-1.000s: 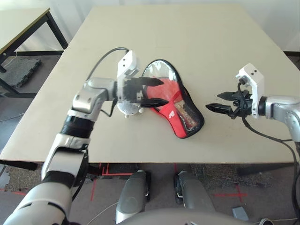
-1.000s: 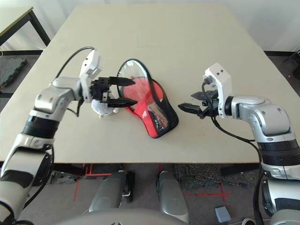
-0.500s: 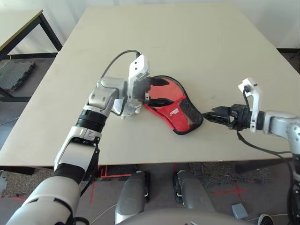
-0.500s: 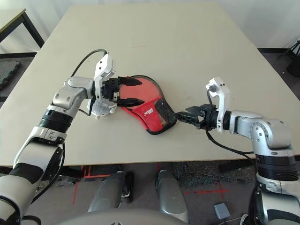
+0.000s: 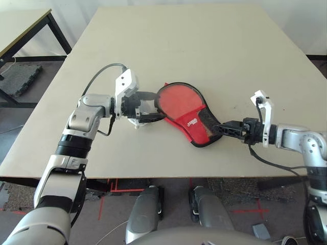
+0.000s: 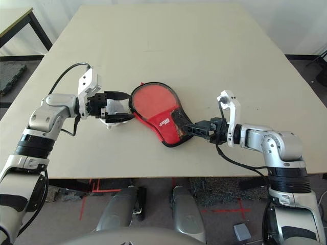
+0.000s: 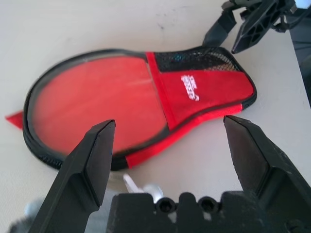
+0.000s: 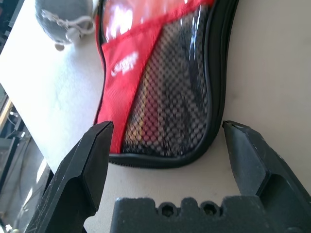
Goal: Store the ping-pong paddle in its case and zip it.
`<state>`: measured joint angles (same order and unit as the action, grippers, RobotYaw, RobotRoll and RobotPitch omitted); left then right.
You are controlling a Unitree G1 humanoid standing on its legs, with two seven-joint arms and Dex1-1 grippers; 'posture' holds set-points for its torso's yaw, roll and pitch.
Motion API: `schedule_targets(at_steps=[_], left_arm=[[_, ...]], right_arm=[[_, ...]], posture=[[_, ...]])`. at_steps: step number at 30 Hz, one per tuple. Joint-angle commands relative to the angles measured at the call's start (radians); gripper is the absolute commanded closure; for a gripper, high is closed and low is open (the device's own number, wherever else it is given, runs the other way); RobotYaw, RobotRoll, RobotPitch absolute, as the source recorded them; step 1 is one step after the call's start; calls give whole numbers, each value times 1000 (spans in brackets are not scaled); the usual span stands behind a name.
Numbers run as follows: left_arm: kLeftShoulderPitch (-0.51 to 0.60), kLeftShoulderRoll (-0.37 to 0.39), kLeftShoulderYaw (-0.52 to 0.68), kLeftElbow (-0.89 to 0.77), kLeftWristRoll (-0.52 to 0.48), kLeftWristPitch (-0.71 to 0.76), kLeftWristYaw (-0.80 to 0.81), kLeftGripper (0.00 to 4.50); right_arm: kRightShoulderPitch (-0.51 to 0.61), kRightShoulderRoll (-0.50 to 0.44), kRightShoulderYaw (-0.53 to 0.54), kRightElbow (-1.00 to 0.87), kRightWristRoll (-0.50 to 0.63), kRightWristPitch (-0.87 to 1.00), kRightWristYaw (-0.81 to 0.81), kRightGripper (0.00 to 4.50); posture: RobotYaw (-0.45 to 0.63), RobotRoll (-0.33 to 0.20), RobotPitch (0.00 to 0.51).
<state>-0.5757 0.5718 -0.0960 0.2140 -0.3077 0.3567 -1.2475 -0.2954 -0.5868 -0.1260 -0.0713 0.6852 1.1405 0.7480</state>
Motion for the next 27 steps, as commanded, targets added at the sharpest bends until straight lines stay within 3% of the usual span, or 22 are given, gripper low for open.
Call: schedule_targets(at_steps=[1,18,22,27], left_arm=[[12,7,6,-33,-14,16,10,0],[4,0,2,-44,-20,32,16,0],[3,0,2,-46,-19,34,16,0],[4,1,2,-51,-19,39,19,0]], right_arm=[[17,14,19,-14,1,5,-15,21],[-3,77,33,-23,15,29,-42,21],[-7,84,34,-16,13,31,-43,923],[-11,89,41,-7,8,38,-47,2863]], posture=[[70,0,119],[71,0,120],[72,0,122],[75,0,123]])
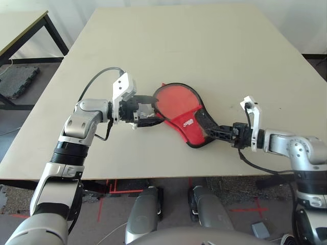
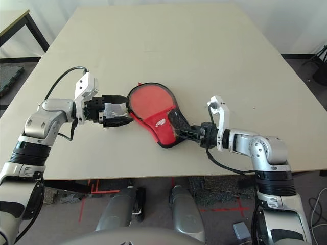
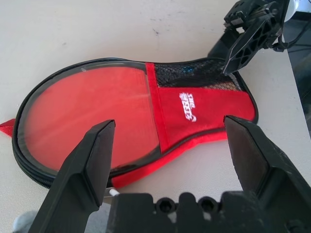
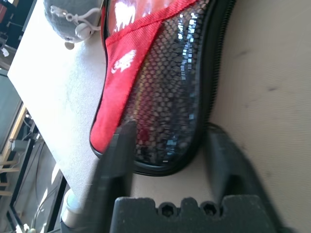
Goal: Store the ping-pong paddle in its case and zip it.
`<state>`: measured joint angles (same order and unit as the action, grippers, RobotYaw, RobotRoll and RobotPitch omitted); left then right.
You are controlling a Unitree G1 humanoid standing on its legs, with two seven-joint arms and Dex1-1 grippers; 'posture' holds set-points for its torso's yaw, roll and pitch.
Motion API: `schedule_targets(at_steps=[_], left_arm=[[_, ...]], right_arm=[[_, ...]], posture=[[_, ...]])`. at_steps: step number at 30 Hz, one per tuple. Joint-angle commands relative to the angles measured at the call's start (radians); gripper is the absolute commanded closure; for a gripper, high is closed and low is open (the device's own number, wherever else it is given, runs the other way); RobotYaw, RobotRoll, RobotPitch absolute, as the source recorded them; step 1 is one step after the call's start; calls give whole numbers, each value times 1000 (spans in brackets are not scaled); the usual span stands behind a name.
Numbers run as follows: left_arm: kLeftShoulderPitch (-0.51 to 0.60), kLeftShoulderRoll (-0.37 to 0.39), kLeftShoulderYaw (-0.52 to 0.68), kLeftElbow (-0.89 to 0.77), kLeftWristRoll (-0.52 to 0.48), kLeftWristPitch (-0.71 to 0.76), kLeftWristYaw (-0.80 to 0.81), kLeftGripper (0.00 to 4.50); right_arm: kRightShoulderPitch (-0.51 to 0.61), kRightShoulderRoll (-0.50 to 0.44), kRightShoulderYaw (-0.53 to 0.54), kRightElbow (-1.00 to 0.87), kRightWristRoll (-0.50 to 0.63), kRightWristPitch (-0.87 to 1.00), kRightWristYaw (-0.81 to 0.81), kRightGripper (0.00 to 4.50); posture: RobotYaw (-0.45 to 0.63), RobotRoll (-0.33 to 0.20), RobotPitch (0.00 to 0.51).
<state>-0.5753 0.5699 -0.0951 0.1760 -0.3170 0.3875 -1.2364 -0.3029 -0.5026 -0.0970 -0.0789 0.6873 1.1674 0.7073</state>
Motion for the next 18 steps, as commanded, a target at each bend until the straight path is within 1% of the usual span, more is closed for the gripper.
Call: schedule_targets(at_steps=[1,2,3,4,5,12,18], left_arm=[[4,3,1,-15,-11,9,8,0],[5,3,1,-15,-10,9,9,0],[6,3,1,-15,-9,8,9,0],[6,3,1,-15,-9,9,9,0],[7,3,1,-15,-9,9,10,0],[7,5,-1,-13,-9,7,10,0],[3,5,-3,-8,-6,3,9,0]], right_arm=[[-3,4,13,2,7,13,-6,3210],[-3,4,13,4,7,16,-6,3644],[-3,4,13,5,8,19,-6,3930],[-2,4,14,6,8,21,-6,4400],[-1,4,13,8,8,24,-7,4463],[5,1,11,19,5,28,-6,4463],[20,-32,-13,28,9,29,8,4463]], posture=[[75,0,124],[75,0,124],[76,0,124],[76,0,125],[77,0,125],[76,0,124],[70,0,119]])
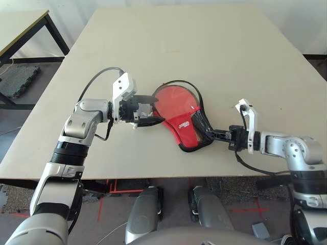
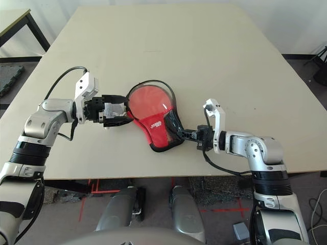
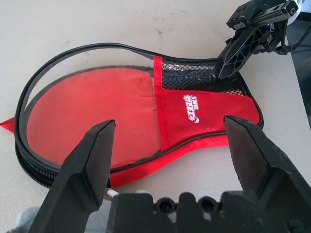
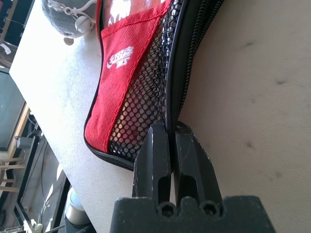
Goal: Store the ping-pong paddle in its case and zip it.
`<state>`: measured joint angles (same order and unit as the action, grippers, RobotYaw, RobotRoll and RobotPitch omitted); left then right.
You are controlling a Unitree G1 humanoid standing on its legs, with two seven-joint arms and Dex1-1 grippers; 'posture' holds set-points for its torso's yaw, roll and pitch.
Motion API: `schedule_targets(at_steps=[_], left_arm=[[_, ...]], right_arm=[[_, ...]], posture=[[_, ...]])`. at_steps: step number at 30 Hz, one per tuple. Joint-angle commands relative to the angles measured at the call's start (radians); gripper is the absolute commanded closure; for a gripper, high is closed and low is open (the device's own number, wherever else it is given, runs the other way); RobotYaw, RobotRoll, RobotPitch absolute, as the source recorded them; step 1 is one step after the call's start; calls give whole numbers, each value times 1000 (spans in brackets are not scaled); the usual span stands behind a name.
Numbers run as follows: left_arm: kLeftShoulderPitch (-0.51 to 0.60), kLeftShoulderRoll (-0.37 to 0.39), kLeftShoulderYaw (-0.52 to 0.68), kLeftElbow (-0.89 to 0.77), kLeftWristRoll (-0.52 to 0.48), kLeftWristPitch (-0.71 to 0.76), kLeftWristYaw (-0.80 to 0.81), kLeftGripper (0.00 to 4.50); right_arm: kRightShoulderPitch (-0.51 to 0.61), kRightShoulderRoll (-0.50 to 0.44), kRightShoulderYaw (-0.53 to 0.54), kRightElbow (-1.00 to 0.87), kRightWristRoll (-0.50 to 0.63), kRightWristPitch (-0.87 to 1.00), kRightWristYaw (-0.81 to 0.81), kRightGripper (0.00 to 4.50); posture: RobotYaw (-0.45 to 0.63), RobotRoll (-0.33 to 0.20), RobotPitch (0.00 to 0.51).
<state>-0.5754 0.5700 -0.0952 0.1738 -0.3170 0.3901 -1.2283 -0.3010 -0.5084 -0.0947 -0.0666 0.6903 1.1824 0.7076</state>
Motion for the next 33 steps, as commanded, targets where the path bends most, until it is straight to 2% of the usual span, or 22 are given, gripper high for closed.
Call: schedule_targets(at_steps=[1,10,17,23,33], left_arm=[[2,5,-3,-4,-5,-1,0,0],[-14,0,-11,18,3,-14,-6,0],[-26,-6,-21,46,8,-32,-15,0],[-27,-7,-25,56,9,-40,-21,0],[-30,-5,-28,67,10,-46,-30,0]], right_arm=[[22,-37,-22,17,9,15,11,4463],[72,-185,-88,7,58,27,90,4463],[166,-353,-105,-13,94,16,227,4463],[251,-465,-95,-17,88,-24,330,4463],[331,-570,-64,60,17,-110,414,4463]], posture=[[69,0,118],[44,0,113],[31,0,119],[24,0,123],[22,0,124]])
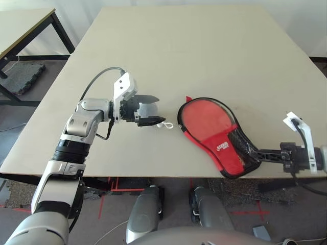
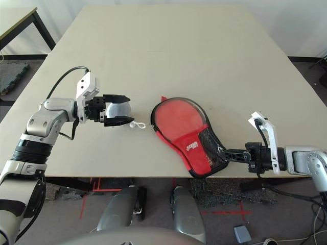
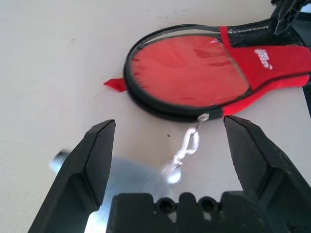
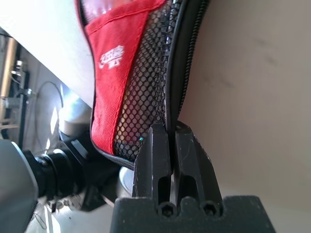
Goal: Store the ping-pong paddle in its case and zip it.
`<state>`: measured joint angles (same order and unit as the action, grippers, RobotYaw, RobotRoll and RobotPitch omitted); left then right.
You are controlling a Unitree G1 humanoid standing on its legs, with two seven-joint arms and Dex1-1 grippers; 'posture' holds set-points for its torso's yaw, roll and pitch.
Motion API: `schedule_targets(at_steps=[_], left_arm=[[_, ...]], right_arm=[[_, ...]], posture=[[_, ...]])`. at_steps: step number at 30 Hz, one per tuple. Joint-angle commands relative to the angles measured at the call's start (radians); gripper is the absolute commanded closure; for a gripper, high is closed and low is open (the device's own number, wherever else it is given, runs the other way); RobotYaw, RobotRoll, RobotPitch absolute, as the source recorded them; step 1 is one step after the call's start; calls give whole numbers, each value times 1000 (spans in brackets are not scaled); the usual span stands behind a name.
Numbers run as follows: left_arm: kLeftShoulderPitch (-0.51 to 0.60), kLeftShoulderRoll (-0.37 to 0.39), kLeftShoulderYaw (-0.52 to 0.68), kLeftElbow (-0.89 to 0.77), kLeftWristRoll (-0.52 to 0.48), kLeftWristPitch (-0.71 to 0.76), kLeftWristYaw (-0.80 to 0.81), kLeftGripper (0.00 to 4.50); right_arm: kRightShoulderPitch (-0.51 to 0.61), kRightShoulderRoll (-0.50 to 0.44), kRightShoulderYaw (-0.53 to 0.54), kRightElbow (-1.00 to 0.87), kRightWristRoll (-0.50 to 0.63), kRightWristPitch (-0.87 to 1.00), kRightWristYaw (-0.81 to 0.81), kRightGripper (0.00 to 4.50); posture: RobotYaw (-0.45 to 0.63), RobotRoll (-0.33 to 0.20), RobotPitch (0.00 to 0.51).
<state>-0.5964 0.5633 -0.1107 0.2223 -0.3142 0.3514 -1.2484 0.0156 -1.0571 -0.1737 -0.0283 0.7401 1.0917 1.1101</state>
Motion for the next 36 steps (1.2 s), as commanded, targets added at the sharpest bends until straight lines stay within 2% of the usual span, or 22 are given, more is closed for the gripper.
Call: schedule_targets(at_steps=[1,4,7,10,13,17,22,25,31,36], left_arm=[[-9,2,-13,21,8,-8,-10,0],[-11,5,-14,26,9,-12,-12,0],[-13,8,-14,32,10,-14,-14,0],[-13,11,-15,35,12,-16,-16,0],[-14,15,-15,42,16,-19,-15,0],[-16,21,-16,55,23,-29,-18,0],[-10,25,-15,56,27,-32,-12,0],[-6,30,-12,55,28,-32,-12,0],[-9,34,-9,60,29,-33,-6,0],[-14,45,11,70,33,-40,18,0]], right_arm=[[14,-23,18,30,-43,-29,11,4463],[11,-21,24,54,-80,-71,3,4463],[-7,-35,11,104,-110,-107,12,3732],[-37,-44,-10,158,-130,-144,25,2625],[-113,-62,-38,262,-172,-217,20,1527],[-247,17,-53,257,-176,-276,-40,32],[-331,129,45,84,-180,-252,-84,32],[-372,180,111,46,-211,-275,-94,32],[-456,244,232,60,-291,-329,-86,32],[-517,287,314,145,-370,-384,-69,32]], posture=[[23,0,124],[24,0,123],[25,0,122],[25,0,121],[24,0,118],[25,0,117],[33,0,115],[40,0,114],[48,0,114],[64,0,115]])
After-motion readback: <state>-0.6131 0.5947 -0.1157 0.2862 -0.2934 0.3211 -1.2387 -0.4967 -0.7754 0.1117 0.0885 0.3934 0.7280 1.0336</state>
